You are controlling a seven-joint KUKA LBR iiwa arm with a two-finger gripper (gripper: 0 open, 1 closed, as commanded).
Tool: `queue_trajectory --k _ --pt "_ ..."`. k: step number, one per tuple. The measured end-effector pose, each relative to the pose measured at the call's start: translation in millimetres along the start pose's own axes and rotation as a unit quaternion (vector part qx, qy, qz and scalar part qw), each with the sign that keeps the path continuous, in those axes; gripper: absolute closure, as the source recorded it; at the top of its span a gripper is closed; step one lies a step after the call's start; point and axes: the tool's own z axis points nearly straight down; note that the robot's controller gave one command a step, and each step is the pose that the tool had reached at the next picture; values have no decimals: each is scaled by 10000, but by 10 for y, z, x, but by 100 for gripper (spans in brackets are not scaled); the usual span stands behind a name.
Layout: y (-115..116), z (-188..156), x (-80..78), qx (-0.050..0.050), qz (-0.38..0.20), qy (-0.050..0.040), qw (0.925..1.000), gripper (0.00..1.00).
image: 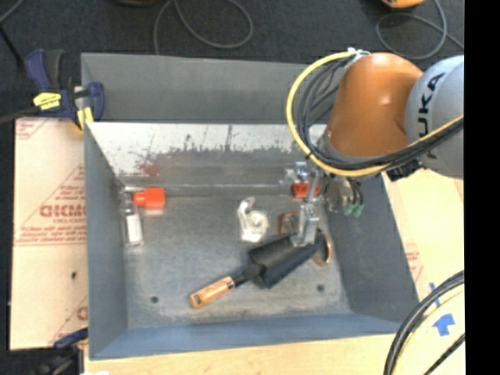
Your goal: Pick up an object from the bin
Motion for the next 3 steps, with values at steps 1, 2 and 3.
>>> queue_trajectory --k 1,2,3 --pt "-1 -46 -11 1 0 -38 10000 0" --pt "122 254 155 10 -235 -72 9997 0" --pt "185 579 222 6 -1108 -28 9938 0"
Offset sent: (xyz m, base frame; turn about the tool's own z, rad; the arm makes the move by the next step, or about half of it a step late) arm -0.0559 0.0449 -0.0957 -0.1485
